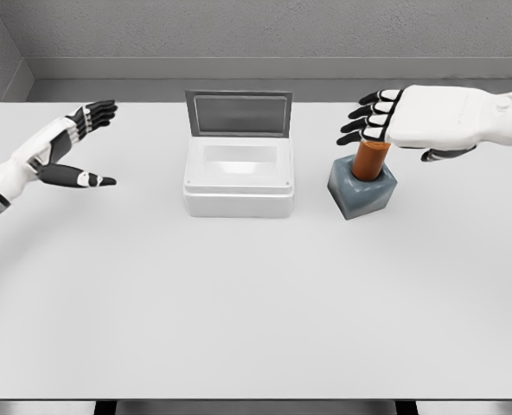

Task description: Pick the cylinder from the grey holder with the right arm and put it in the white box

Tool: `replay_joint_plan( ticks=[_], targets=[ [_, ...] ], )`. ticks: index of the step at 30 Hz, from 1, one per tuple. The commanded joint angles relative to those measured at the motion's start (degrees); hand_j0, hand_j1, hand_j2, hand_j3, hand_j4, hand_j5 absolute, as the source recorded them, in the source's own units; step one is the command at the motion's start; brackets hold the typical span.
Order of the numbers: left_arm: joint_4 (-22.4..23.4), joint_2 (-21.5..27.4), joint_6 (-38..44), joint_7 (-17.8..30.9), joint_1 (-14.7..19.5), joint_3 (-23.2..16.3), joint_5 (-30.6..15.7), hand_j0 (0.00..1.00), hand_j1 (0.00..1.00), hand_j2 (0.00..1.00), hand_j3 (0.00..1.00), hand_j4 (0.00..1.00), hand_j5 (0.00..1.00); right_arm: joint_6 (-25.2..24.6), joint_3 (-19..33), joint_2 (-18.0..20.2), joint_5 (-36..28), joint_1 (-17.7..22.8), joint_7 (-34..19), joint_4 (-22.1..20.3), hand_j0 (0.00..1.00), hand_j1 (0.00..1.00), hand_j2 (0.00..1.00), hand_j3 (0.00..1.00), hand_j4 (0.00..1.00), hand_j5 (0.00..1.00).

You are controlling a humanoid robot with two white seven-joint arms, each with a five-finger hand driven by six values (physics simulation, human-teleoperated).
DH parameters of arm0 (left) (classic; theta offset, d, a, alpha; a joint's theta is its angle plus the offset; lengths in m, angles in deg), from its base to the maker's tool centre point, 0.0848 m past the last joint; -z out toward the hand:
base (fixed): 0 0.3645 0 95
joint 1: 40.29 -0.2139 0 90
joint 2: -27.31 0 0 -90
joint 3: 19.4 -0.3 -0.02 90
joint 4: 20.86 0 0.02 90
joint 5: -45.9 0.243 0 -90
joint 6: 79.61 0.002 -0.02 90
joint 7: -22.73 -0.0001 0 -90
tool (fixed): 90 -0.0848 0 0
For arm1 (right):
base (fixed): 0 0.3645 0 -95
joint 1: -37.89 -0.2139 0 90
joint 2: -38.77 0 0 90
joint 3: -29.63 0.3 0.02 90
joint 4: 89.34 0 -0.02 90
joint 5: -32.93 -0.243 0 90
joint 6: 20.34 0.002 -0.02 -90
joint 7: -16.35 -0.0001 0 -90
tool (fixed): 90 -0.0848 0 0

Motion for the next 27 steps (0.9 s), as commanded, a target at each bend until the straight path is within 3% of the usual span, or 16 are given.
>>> replay_joint_plan(
  ticks=[1, 3, 5, 11, 22, 27],
  targets=[
    [0.5, 0.0, 0.0, 0.1, 0.0, 0.2, -1.4, 1.0, 1.0, 1.0, 1.0, 1.0, 1.0, -0.1, -0.9, -0.6, 0.2, 0.0, 0.0, 0.6, 1.0, 1.0, 1.0, 1.0, 1.0, 1.0],
    [2.3, 0.1, 0.0, 0.2, 0.1, 0.3, -3.4, 1.0, 1.0, 1.0, 1.0, 1.0, 1.0, -0.1, -1.0, -1.5, 0.2, -0.2, 0.0, 1.7, 1.0, 1.0, 1.0, 1.0, 1.0, 1.0],
    [5.5, -1.2, 0.0, 3.4, 0.4, 0.3, -5.2, 1.0, 1.0, 1.0, 1.0, 1.0, 1.0, -0.1, -2.0, -2.9, 0.2, -1.1, 0.0, 4.1, 1.0, 1.0, 1.0, 1.0, 1.0, 1.0],
    [5.3, -2.6, 0.0, 3.7, 0.4, 0.1, -4.8, 1.0, 1.0, 1.0, 1.0, 1.0, 1.0, -0.1, -4.9, -4.5, 1.2, -1.5, 0.0, 7.1, 1.0, 1.0, 1.0, 1.0, 1.0, 1.0],
    [5.4, -3.3, 0.0, 3.8, 0.4, 0.1, -4.7, 1.0, 1.0, 1.0, 1.0, 1.0, 1.0, -0.1, -4.9, -6.2, 1.3, -1.4, 0.0, 10.6, 1.0, 1.0, 1.0, 1.0, 1.0, 1.0],
    [5.4, -3.4, 0.0, 3.9, 0.4, 0.1, -4.7, 1.0, 1.0, 1.0, 1.0, 1.0, 1.0, -0.1, -4.9, -9.3, 3.4, -1.8, 0.0, 14.4, 1.0, 1.0, 1.0, 1.0, 1.0, 1.0]
  ],
)
